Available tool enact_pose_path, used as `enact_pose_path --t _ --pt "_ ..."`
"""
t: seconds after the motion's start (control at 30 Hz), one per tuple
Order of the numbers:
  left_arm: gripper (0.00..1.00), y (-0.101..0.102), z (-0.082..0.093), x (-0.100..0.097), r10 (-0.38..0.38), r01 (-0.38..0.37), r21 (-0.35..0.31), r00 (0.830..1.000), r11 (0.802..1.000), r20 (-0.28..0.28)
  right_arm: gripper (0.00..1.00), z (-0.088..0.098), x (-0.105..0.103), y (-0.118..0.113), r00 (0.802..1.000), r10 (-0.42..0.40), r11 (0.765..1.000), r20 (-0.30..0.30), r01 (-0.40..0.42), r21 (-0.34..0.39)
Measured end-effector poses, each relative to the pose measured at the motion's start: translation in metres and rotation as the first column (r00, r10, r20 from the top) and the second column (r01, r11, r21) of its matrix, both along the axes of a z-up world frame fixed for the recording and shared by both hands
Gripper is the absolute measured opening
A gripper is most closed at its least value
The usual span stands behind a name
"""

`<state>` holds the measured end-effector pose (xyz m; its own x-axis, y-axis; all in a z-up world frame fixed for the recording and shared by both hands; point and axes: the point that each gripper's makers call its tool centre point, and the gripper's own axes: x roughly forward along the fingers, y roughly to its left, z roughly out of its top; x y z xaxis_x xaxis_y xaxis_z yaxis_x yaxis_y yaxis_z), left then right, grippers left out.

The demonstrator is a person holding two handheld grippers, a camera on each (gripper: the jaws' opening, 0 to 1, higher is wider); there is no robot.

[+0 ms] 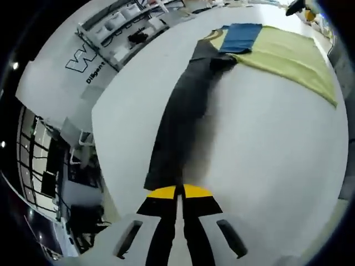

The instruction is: Fold the garment on the visible template until the final outline fits inside the template.

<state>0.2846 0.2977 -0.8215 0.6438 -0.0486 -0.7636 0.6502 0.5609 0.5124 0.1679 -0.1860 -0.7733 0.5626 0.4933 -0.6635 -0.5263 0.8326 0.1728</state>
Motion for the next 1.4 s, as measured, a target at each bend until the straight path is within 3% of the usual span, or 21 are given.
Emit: enact_pose_path --t 0.1,0.57,0.73,0.8,0.87,0.97,1.0,1.07,1.1,1.13,1.17,1.27,1.3,1.33,1.37,1.4 --pt "0.01 0.005 -0.004 0.005 0.084 -0.085 -0.094 0.996 0.992 -0.014 0.72 -0.001 -0.001 0.001 1.000 0.002 1.000 -0.006 -0.002 -0.003" --pt "0.01 0.018 -0.023 0.014 0.142 -0.145 -0.070 0.989 0.987 -0.045 0.74 0.003 -0.001 -0.003 1.000 -0.003 1.000 -0.007 0.003 -0.001" --pt "0.01 0.020 -0.027 0.014 0.204 -0.210 -0.117 0.977 0.971 -0.063 0.76 0.006 -0.003 -0.004 1.000 -0.006 1.000 -0.002 0.006 0.005" --pt "0.00 0.032 -0.030 0.006 0.318 -0.327 -0.115 0.944 0.938 -0.090 0.76 0.007 -0.003 -0.006 1.000 -0.007 1.000 0.002 0.007 0.001" --pt "0.04 0.039 -0.028 0.005 0.368 -0.377 -0.131 0.926 0.917 -0.087 0.78 0.007 -0.003 -0.007 1.000 -0.013 1.000 0.002 0.013 -0.002" --pt "0.09 0.043 -0.027 0.000 0.472 -0.492 -0.225 0.870 0.841 -0.142 0.80 0.007 -0.003 -0.010 1.000 -0.021 1.000 0.002 0.021 -0.008" --pt "0.10 0.043 -0.026 -0.002 0.513 -0.542 -0.289 0.840 0.789 -0.175 0.80 0.008 -0.004 -0.010 1.000 -0.020 1.000 0.001 0.020 -0.007" --pt "0.13 0.040 -0.022 -0.001 0.543 -0.579 -0.378 0.814 0.723 -0.208 0.82 0.008 -0.005 -0.009 1.000 -0.020 1.000 0.002 0.020 -0.004" --pt "0.15 0.036 -0.020 -0.001 0.557 -0.604 -0.443 0.793 0.663 -0.248 0.84 0.008 -0.005 -0.009 1.000 -0.020 1.000 0.001 0.020 -0.003" --pt "0.15 0.033 -0.019 -0.002 0.562 -0.615 -0.473 0.783 0.631 -0.267 0.86 0.008 -0.006 -0.010 1.000 -0.025 1.000 0.000 0.025 -0.007" --pt "0.14 0.028 -0.017 -0.004 0.574 -0.640 -0.510 0.760 0.575 -0.306 0.87 0.007 -0.006 -0.011 1.000 -0.029 0.999 0.000 0.029 -0.014" --pt "0.19 0.022 -0.016 -0.004 0.567 -0.636 -0.539 0.761 0.552 -0.315 0.89 0.006 -0.008 -0.013 0.999 -0.034 0.999 -0.008 0.033 -0.019" --pt "0.22 0.017 -0.016 -0.004 0.568 -0.641 -0.558 0.754 0.527 -0.331 0.89 0.006 -0.008 -0.013 0.999 -0.037 0.999 -0.009 0.037 -0.017" --pt "0.24 0.015 -0.016 -0.004 0.567 -0.644 -0.564 0.751 0.518 -0.338 0.89 0.006 -0.009 -0.013 0.999 -0.038 0.999 -0.008 0.037 -0.017" --pt "0.26 0.011 -0.016 -0.004 0.570 -0.652 -0.574 0.743 0.495 -0.352 0.89 0.006 -0.009 -0.013 0.999 -0.037 0.999 -0.008 0.037 -0.017" --pt "0.26 0.010 -0.018 -0.003 0.585 -0.671 -0.577 0.723 0.465 -0.369 0.89 0.006 -0.010 -0.012 0.999 -0.038 0.999 -0.011 0.038 -0.018"
